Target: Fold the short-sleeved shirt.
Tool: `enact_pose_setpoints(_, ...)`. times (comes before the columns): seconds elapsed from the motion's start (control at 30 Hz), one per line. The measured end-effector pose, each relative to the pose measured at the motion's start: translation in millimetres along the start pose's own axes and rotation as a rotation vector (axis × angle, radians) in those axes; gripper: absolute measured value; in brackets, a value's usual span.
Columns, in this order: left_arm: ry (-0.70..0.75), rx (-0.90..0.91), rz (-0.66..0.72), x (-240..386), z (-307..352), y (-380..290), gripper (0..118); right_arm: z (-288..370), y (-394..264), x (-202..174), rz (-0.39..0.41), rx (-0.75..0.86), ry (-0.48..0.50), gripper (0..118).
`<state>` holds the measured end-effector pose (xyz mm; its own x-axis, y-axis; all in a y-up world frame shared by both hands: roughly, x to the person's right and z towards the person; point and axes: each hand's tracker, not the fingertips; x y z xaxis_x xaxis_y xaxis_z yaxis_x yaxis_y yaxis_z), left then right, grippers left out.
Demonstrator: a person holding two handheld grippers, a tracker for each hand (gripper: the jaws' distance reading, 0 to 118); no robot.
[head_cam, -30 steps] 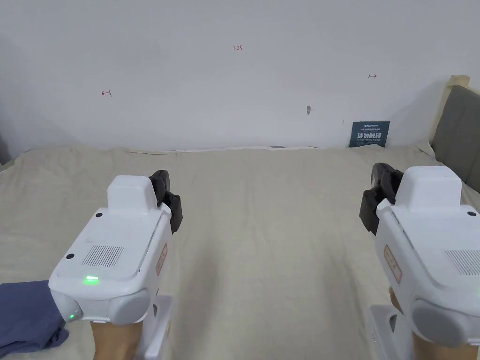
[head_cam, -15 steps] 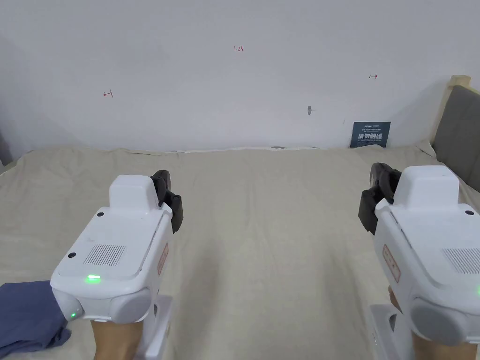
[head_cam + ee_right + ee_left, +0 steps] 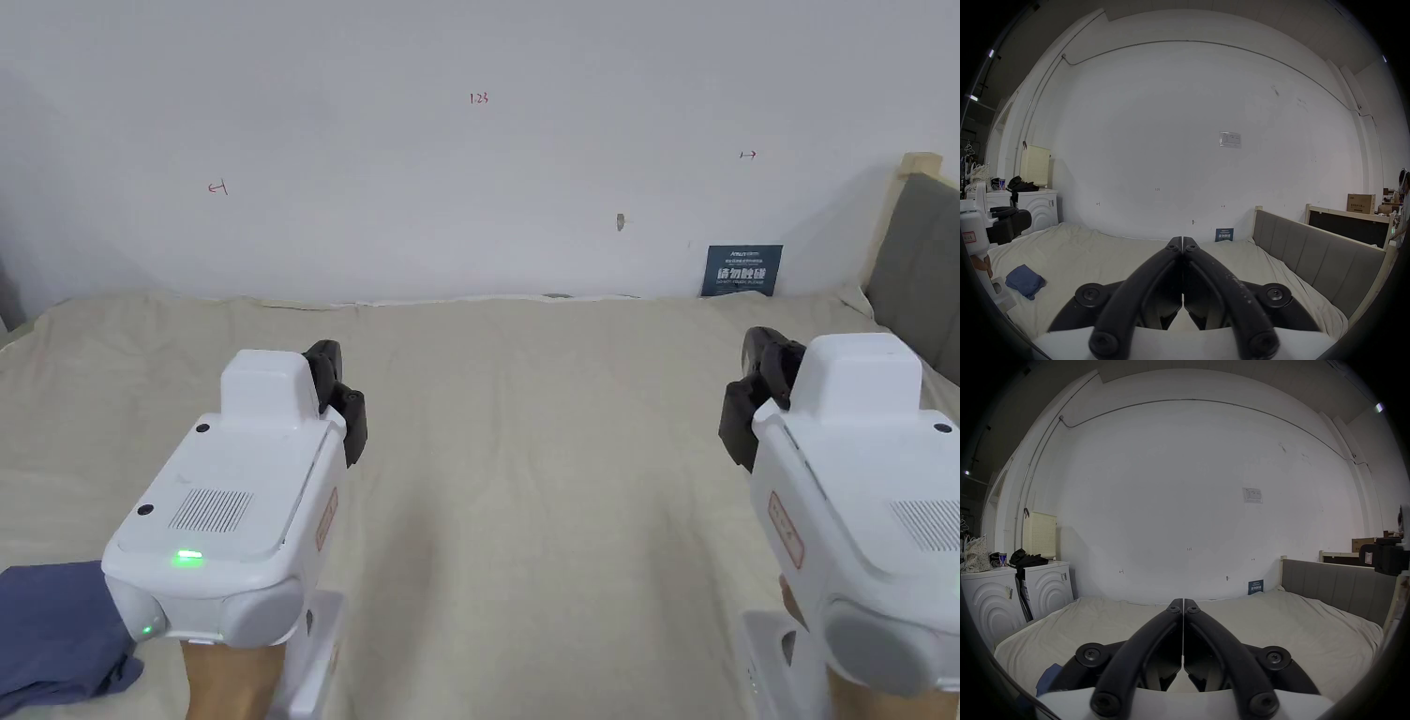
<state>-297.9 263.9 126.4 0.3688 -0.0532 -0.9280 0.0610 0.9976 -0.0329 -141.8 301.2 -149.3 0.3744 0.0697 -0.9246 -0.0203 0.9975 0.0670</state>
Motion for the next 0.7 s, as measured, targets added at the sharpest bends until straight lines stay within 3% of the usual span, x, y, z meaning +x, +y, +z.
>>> enact_pose_setpoints(0.33, 0.001, -0.002, 0.001, -1.4, 1.4, -0.1, 1, -1.7, -0.9, -2.6, -0.002, -0.002, 0.004, 2)
enact_pose_setpoints(0.4, -0.004, -0.004, 0.001, -2.0, 0.2, -1.1, 10, -2.0, -1.5, -3.0, 0.002, -0.004, 0.003, 2)
enact_pose_setpoints(0.47, -0.009, -0.008, 0.014, -3.5, 0.0, -1.9, 34, -2.6, -2.5, -3.7, 0.005, -0.003, 0.005, 22)
enact_pose_setpoints(0.5, -0.01, -0.008, 0.022, -4.0, 0.0, -2.2, 65, -3.5, -3.1, -3.7, 0.003, -0.005, 0.018, 43)
enact_pose_setpoints(0.57, -0.014, -0.009, 0.037, -5.0, -0.1, -2.8, 102, -5.7, -4.2, -4.0, -0.006, -0.013, 0.039, 74)
enact_pose_setpoints(0.6, -0.018, -0.01, 0.039, -5.4, -0.2, -3.0, 117, -6.6, -5.3, -5.2, -0.008, -0.012, 0.039, 95)
enact_pose_setpoints(0.67, -0.022, 0.002, 0.042, -5.2, 0.9, -3.6, 118, -7.2, -7.2, -7.0, -0.003, -0.008, 0.031, 118)
enact_pose_setpoints(0.7, -0.019, 0.013, 0.037, -5.4, 2.3, -4.4, 118, -7.3, -7.6, -8.2, 0.001, -0.005, 0.024, 118)
